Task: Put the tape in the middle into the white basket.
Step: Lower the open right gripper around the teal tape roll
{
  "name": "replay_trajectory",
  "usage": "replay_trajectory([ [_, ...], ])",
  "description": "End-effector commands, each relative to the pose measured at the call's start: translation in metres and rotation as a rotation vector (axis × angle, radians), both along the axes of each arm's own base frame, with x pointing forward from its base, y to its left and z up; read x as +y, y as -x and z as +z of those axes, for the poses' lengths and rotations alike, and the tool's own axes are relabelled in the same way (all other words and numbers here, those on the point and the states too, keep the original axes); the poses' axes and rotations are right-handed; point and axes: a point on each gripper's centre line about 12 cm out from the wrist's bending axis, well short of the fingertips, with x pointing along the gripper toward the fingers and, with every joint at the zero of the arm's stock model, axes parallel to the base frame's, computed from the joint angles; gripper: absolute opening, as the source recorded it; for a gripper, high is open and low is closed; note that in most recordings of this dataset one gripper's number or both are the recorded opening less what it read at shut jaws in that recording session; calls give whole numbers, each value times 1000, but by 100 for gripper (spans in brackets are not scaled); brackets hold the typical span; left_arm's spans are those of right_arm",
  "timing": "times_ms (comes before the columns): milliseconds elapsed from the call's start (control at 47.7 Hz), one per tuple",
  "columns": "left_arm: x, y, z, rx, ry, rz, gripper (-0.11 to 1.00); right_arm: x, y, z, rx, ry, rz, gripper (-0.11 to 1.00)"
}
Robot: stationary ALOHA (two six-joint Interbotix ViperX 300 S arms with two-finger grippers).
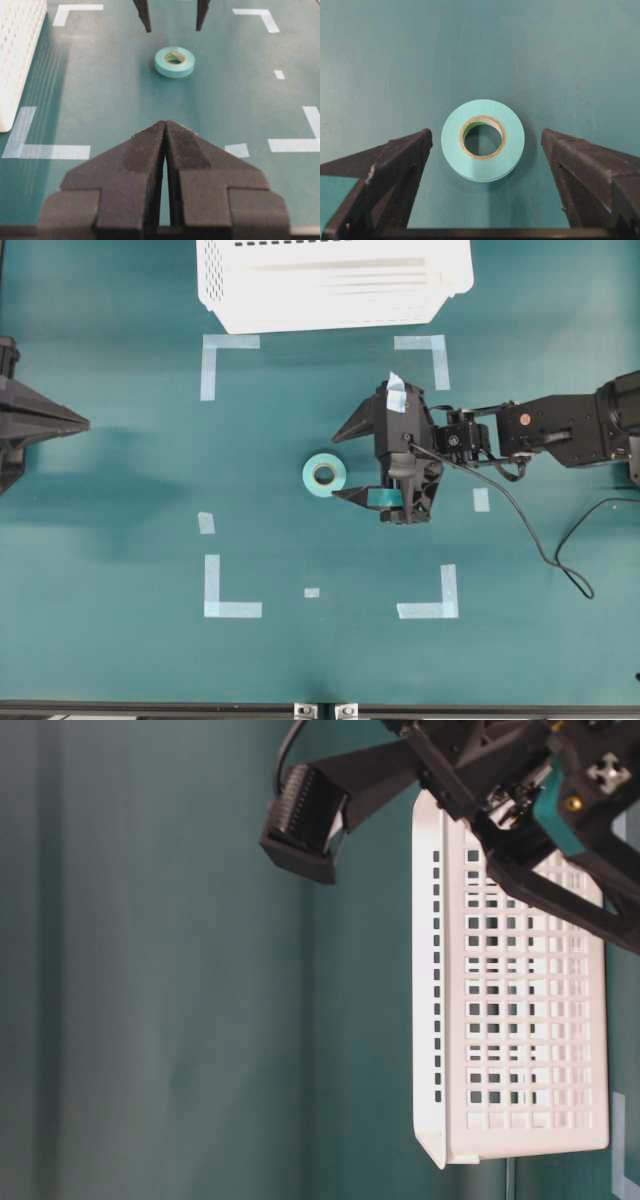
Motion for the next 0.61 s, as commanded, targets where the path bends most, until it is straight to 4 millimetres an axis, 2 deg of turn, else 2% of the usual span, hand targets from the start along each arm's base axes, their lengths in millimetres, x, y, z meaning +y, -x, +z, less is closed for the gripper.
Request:
replay_trajectory([
  [0, 0, -1, 5, -14, 2, 3, -11, 2, -7, 9, -34, -4, 4, 99],
  [587, 0, -1, 5, -14, 2, 3, -11, 4, -17, -4, -11, -3, 4, 99],
])
